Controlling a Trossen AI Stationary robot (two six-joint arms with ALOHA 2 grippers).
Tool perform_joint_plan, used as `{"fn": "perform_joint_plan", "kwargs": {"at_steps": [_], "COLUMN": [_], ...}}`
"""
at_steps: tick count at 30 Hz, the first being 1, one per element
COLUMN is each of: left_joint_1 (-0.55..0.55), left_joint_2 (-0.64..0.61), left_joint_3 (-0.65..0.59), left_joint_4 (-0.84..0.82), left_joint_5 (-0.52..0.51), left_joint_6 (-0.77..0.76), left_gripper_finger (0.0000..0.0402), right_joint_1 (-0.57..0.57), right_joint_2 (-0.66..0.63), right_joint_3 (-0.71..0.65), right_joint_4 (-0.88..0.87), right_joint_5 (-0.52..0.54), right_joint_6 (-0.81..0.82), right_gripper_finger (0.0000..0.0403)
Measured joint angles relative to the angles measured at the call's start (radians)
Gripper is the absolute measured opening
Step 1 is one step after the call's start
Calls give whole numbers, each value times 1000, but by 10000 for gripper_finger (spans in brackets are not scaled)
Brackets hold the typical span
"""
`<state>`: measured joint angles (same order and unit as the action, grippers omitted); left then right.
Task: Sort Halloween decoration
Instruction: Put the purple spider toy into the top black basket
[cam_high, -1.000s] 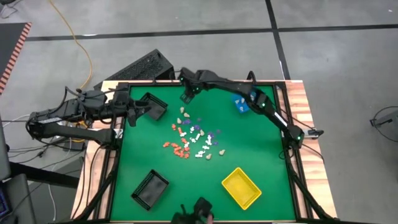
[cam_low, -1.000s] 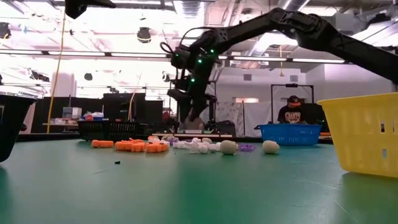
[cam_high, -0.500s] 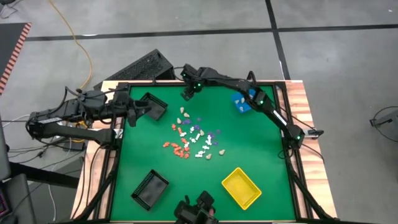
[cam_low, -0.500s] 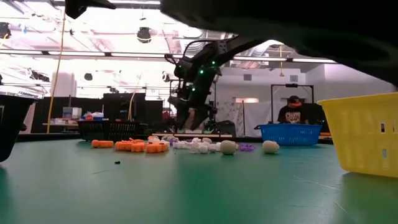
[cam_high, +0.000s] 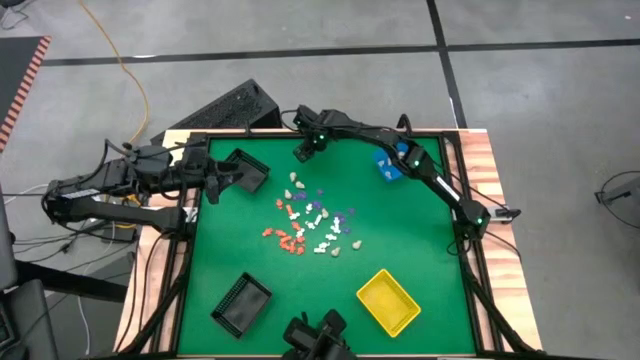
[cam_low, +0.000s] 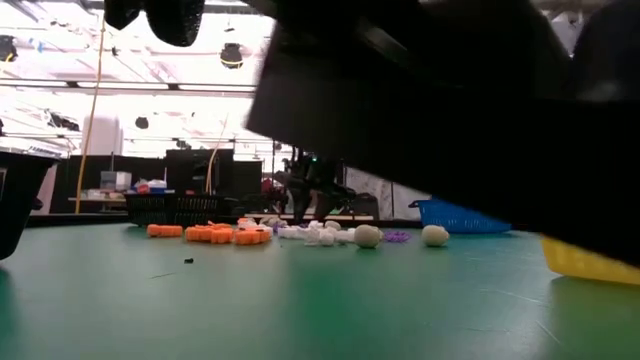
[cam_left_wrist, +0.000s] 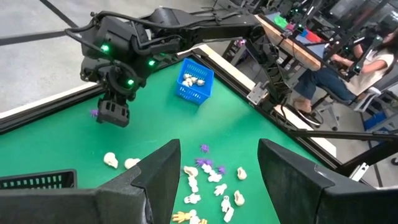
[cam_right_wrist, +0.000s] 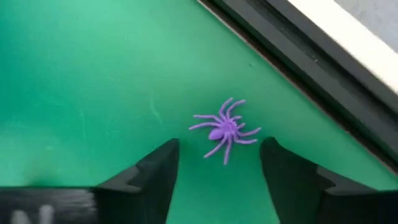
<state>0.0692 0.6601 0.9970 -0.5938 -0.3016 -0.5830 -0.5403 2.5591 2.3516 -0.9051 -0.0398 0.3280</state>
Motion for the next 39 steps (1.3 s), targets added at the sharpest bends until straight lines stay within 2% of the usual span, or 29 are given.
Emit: {"fn": "perform_joint_plan", "kwargs": {"at_steps": [7,11,13,20,24,27,31,36,39], "left_joint_1": [0,0,0,0,0,0,0,0,0], "left_joint_2": [0,0,0,0,0,0,0,0,0], "left_joint_3": [0,0,0,0,0,0,0,0,0], "left_joint_4": [0,-2,-2,-2,-1,0,0,0,0], "left_joint_5": [2,9,17,27,28,27,-1,-10,-21], "left_joint_6": [2,3,3,3,3,3,-5,-6,-6], "left_gripper_finger": [204,204,204,203,203,203,203,206,208], "right_joint_1": [5,8,5,-6,4,23,47,34,26], "right_joint_2": [0,0,0,-9,-42,-73,-92,-70,-67], "right_joint_3": [0,0,0,2,3,3,7,5,4], "right_joint_4": [29,50,56,6,6,25,38,29,32], "right_joint_5": [-48,-66,-72,-81,-89,-90,-90,-79,-45], "right_joint_6": [43,62,73,85,6,-154,-407,-457,-457], "right_gripper_finger": [88,26,14,15,15,28,92,209,260]}}
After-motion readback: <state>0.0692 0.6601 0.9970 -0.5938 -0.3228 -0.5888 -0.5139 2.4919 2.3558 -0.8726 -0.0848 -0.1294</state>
